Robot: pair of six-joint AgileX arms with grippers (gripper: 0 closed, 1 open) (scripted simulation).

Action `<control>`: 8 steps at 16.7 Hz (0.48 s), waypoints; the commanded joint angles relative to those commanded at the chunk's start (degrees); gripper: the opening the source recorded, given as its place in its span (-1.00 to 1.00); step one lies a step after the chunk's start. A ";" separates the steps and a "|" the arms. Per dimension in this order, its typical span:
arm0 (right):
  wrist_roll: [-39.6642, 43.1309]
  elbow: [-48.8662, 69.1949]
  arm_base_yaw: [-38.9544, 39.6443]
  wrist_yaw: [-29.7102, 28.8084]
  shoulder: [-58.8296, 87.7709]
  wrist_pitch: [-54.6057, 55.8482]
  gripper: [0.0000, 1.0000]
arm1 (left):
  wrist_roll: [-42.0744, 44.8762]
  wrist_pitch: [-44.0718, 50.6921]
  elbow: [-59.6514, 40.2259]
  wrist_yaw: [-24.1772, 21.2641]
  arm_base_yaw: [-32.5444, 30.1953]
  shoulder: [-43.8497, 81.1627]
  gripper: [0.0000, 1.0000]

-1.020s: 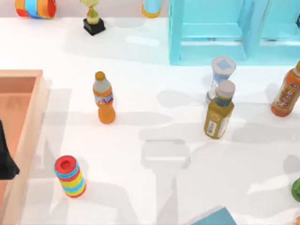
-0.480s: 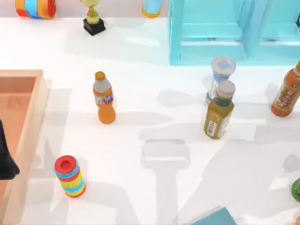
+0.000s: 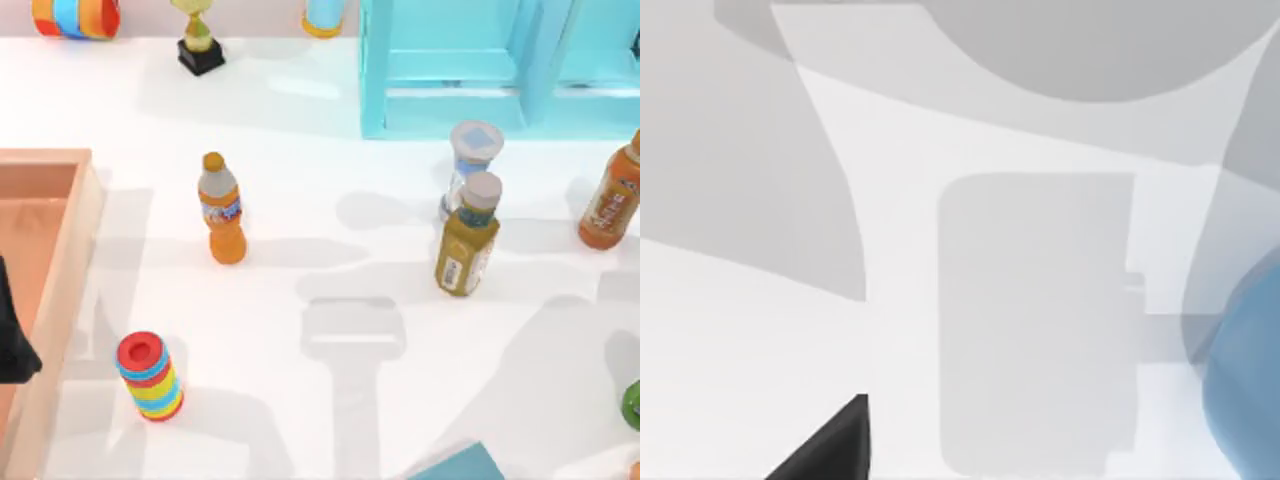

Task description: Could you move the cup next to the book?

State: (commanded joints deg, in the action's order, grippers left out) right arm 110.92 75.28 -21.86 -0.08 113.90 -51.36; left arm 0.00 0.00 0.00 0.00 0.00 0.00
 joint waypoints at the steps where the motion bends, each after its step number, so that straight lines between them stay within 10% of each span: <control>1: 0.00 0.00 0.00 0.00 0.00 0.00 1.00 | 0.00 0.00 0.00 0.00 0.00 0.00 1.00; 8: 0.00 0.00 0.00 0.00 0.00 0.00 0.10 | 0.00 0.00 0.00 0.00 0.00 0.00 1.00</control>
State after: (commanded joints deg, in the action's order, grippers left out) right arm 110.92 75.28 -21.86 -0.08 113.90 -51.36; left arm 0.00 0.00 0.00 0.00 0.00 0.00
